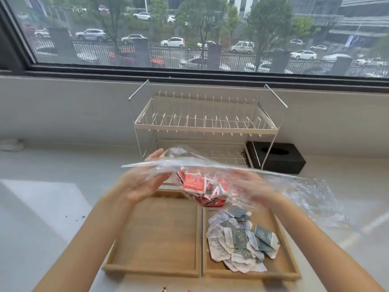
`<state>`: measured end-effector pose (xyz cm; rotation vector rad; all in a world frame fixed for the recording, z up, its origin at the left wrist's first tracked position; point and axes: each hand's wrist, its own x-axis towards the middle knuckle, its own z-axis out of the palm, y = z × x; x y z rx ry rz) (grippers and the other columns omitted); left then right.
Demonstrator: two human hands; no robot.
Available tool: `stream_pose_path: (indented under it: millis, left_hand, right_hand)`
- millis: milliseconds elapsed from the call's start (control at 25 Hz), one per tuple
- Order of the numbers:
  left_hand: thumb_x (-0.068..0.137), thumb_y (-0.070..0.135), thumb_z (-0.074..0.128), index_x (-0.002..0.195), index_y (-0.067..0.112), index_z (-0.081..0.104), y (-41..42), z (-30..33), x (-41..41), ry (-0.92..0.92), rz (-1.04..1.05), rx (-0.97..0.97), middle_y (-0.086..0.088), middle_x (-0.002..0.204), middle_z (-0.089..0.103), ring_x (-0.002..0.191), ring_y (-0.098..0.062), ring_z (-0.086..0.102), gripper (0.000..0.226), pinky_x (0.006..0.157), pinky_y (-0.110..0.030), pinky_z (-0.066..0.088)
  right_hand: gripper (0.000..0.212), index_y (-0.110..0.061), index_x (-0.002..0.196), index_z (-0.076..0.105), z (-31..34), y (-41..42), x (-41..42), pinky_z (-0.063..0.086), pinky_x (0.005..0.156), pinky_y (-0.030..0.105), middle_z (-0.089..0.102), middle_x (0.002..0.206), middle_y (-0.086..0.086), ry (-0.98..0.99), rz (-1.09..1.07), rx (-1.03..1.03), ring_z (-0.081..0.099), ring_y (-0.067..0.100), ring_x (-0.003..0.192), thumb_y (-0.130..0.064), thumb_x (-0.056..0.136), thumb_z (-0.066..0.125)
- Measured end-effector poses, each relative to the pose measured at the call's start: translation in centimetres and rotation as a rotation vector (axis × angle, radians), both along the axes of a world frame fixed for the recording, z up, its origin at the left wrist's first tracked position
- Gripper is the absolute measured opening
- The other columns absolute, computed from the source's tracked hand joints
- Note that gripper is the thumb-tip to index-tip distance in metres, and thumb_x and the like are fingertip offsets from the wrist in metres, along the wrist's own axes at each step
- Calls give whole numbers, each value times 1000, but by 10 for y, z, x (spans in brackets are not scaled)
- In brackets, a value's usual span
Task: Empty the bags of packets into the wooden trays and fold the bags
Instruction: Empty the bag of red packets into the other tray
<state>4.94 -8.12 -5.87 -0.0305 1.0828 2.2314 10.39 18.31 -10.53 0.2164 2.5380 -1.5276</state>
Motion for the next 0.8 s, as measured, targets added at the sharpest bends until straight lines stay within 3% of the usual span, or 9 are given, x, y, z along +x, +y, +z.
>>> stream_pose_path:
  millis: [40, 120, 200, 280, 400, 520, 600, 680, 800]
  left_hand:
    - [11, -3, 89, 116, 8, 52, 2, -1, 1, -56, 25, 62, -17, 93, 61, 57, -21, 66, 112, 44, -21, 54]
    - [21, -11, 85, 110, 9, 55, 10, -1, 3, -140, 105, 105, -14, 82, 60, 50, -18, 64, 96, 44, -17, 53]
    - [59, -14, 66, 106, 6, 56, 18, 3, 4, -234, 216, 118, -14, 80, 57, 49, -16, 64, 52, 51, -17, 55]
    - [84, -7, 44, 111, 0, 51, 23, 11, 6, -322, 279, 225, -17, 83, 54, 53, -18, 65, 29, 60, -19, 56]
    - [91, -4, 35, 113, -9, 43, 22, 21, 7, -407, 381, 434, -24, 81, 55, 52, -25, 65, 24, 52, -25, 57]
    - [93, -1, 28, 111, -13, 39, 26, 26, 6, -426, 517, 533, -26, 80, 56, 68, -24, 62, 24, 68, -22, 56]
    - [94, 1, 27, 111, -13, 39, 28, 29, 7, -417, 528, 553, -26, 82, 57, 71, -25, 61, 25, 76, -20, 53]
    - [94, 4, 28, 119, -14, 35, 30, 29, 7, -380, 485, 542, -28, 92, 58, 75, -27, 61, 32, 74, -24, 55]
    - [93, 8, 30, 129, -17, 22, 29, 28, 7, -293, 428, 485, -30, 122, 47, 89, -32, 60, 45, 76, -35, 53]
  right_hand:
    - [34, -34, 122, 51, -6, -1, 4, 34, 99, 29, 48, 132, -5, -47, 34, 41, 46, 15, 119, -42, 89, 47]
    - [40, -40, 130, 40, -16, -2, 11, 38, 101, 26, 42, 136, -10, -101, 88, 18, 45, 11, 120, -40, 91, 46]
    - [43, -40, 129, 38, -23, -4, 18, 47, 72, 10, 52, 120, -11, -183, 135, -189, 54, 2, 89, -24, 91, 51]
    - [37, -27, 128, 46, -27, -9, 22, 42, 50, 13, 65, 96, -2, -293, 168, -434, 51, 5, 63, -28, 91, 49]
    - [51, -22, 116, 56, -28, -12, 25, 42, 56, 15, 72, 91, -3, -376, 246, -642, 51, 6, 66, -56, 79, 47]
    - [65, -32, 125, 47, -23, -13, 27, 44, 61, 15, 69, 103, -4, -328, 366, -751, 49, 3, 64, -61, 69, 63]
    - [71, -33, 134, 36, -20, -16, 28, 42, 63, 17, 69, 104, -9, -274, 338, -583, 50, 2, 62, -39, 71, 71]
    - [76, -36, 136, 26, -18, -24, 27, 45, 62, 10, 65, 95, -24, -186, 290, -218, 59, -6, 66, -25, 75, 71]
    - [39, -36, 115, 43, -18, -33, 26, 42, 56, 2, 61, 83, -26, 6, 238, -62, 57, -20, 64, -20, 84, 62]
